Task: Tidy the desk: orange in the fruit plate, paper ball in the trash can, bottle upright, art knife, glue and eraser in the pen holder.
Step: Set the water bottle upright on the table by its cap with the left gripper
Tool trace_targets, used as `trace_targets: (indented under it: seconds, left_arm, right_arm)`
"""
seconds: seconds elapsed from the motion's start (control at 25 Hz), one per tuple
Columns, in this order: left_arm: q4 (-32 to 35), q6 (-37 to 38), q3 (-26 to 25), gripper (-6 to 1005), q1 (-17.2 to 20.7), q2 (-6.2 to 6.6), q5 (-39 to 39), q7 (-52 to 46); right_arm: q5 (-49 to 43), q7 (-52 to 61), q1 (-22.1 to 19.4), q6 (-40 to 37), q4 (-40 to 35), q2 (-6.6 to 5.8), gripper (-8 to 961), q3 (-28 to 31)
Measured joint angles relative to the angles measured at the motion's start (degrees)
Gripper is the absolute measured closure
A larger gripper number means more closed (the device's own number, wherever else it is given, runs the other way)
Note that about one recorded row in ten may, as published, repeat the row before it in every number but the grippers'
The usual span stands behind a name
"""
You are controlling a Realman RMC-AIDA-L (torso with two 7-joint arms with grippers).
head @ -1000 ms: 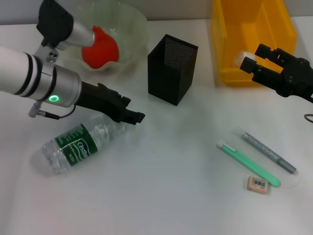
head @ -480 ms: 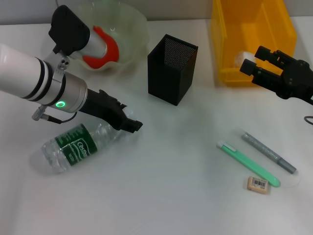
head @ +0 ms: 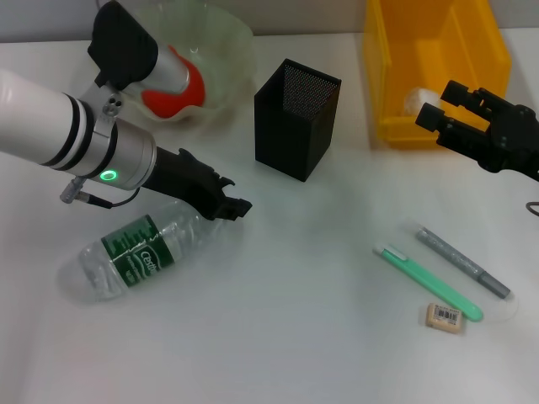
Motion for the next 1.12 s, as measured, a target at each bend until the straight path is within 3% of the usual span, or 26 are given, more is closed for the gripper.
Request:
trace_targets:
  seconds: [0.28, 0.44, 0.52, 0.56, 0.68, 1.12]
  left_arm:
    - [5.53, 1.17, -0.33, 577, 1.23, 0.16, -0.53, -0.45]
    - [12.68, 1.60, -7.03, 568, 4.85, 0.36, -7.86, 1.49]
    - [12.68, 1.60, -7.03, 564, 4.85, 0.36, -7.86, 1.49]
    - [14.07, 1.95, -11.75, 561, 6.68, 0.49, -12.89, 5.07]
    - [14.22, 1.98, -13.58, 555, 7.59, 0.52, -13.84, 6.22]
    - [15.48, 1.21, -15.41, 531, 9.32, 0.47, -15.94, 9.24]
  right_arm:
    - [0.16, -0.05, -0.13, -0.30, -0.01, 0.00, 172, -0.01]
    - [0.44, -0.08, -0.16, -0.79, -0.34, 0.00, 172, 0.00]
    - [0.45, -0.10, -0.15, -0.93, -0.43, 0.00, 172, 0.02]
    - [0.46, -0.14, -0.13, -1.09, -0.57, 0.00, 171, 0.05]
    - [0.47, -0.16, -0.12, -1.14, -0.61, 0.00, 171, 0.08]
    - [0.46, -0.16, -0.29, -1.90, -0.61, -0.08, 171, 0.17]
